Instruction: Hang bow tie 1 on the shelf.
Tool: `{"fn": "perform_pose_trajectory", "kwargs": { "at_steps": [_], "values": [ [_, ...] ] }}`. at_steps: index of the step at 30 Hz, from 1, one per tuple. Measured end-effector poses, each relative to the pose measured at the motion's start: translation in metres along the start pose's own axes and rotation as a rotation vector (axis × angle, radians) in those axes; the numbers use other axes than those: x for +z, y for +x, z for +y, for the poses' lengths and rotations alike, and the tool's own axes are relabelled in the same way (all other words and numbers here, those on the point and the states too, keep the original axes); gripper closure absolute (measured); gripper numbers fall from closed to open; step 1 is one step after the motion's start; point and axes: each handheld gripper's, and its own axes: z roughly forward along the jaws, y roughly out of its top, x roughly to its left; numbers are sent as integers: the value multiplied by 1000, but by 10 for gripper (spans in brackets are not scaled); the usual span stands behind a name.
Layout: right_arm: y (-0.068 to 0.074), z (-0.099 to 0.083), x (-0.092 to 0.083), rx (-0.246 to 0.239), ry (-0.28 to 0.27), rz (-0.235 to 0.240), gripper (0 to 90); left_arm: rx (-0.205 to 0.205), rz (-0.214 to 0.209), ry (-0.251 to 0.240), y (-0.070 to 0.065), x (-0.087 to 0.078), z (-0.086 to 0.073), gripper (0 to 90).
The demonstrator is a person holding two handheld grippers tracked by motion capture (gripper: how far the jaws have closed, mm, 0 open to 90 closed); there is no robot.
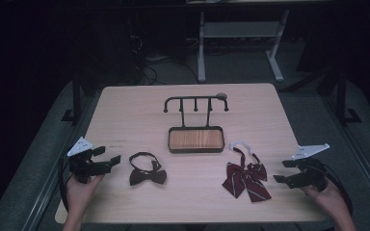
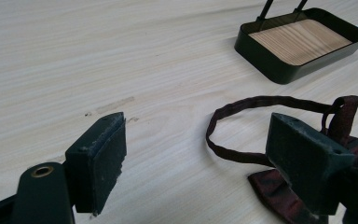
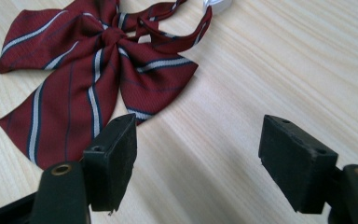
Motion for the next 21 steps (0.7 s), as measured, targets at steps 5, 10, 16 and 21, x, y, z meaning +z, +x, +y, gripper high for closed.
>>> {"fn": "perform_pose_trajectory", "kwargs": {
  "at_steps": [5, 10, 16, 21],
  "values": [
    [2, 6, 1, -7, -3, 2, 251, 9, 0, 5, -2, 0, 0, 202],
    [7, 15, 1, -23, -7, 13, 235, 7, 1, -9, -2, 0, 0, 202],
    [12, 32, 5, -66, 13, 36, 229, 13, 2, 3, -3, -1, -2, 202],
    [15, 50, 8, -109, 43, 31, 281, 18, 4, -9, -3, -5, -3, 202]
  ]
}}
